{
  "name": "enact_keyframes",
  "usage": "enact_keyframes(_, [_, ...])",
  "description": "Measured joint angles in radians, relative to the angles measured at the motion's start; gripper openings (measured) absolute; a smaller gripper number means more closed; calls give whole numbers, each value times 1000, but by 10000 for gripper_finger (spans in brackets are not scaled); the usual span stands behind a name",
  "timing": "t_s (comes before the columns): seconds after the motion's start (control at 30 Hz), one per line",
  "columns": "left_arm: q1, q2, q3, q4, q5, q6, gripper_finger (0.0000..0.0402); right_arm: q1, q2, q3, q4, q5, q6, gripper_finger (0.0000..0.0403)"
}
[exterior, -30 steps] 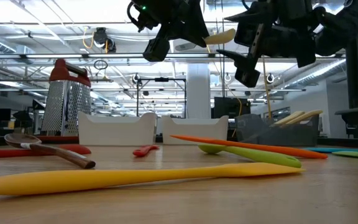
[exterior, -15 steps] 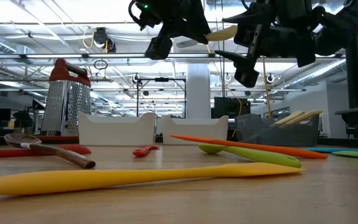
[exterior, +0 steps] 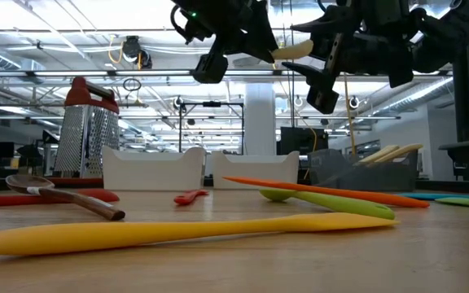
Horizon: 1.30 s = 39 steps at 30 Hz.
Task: Pick & Place Kitchen Items
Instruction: Put the yellow knife into the black bin
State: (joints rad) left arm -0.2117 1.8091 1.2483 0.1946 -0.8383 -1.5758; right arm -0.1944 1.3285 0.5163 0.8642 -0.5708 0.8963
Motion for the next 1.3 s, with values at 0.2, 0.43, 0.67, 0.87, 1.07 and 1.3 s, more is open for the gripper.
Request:
enact_keyframes(0.2, [4, 0, 0, 0, 1, 0, 27, 0, 0, 0, -1, 3, 0, 167])
enact_keyframes(0.43, [9, 10, 1, 17, 23, 3, 27, 0, 0, 0, -8, 2, -14, 124])
enact_keyframes(0.67, [9, 10, 1, 16, 22, 40, 27, -1, 1, -2, -13, 2, -15, 85])
enact_keyframes(0.87, [9, 10, 1, 12, 25, 47, 25, -1, 1, -2, -14, 2, -16, 81])
enact_keyframes(1.07, [9, 10, 1, 13, 27, 48, 43, -1, 1, -2, -14, 1, -16, 79])
enact_keyframes(1.3, [9, 10, 2, 19, 35, 38, 90, -1, 1, -2, -8, 1, -16, 77])
